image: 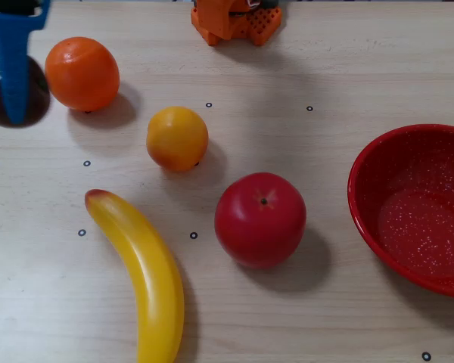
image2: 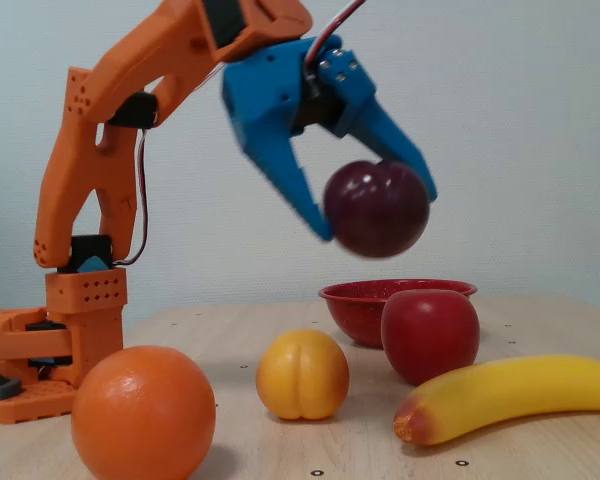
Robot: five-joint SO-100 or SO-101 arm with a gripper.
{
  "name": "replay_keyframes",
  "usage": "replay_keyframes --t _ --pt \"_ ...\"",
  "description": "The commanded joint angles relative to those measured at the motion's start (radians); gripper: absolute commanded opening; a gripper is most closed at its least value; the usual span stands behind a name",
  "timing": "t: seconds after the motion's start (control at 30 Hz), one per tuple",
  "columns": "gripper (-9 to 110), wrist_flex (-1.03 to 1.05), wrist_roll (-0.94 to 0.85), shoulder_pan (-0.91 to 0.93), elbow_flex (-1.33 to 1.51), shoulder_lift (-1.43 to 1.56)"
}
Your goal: Put plum in the red bowl.
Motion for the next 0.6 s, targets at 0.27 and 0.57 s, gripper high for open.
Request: replay_keyframes --t 0.27,0.57 --pt "0 0.123 0.206 -0.383 -0.156 0.281" --pt "0 0.127 0.345 -0.687 -0.138 0.342"
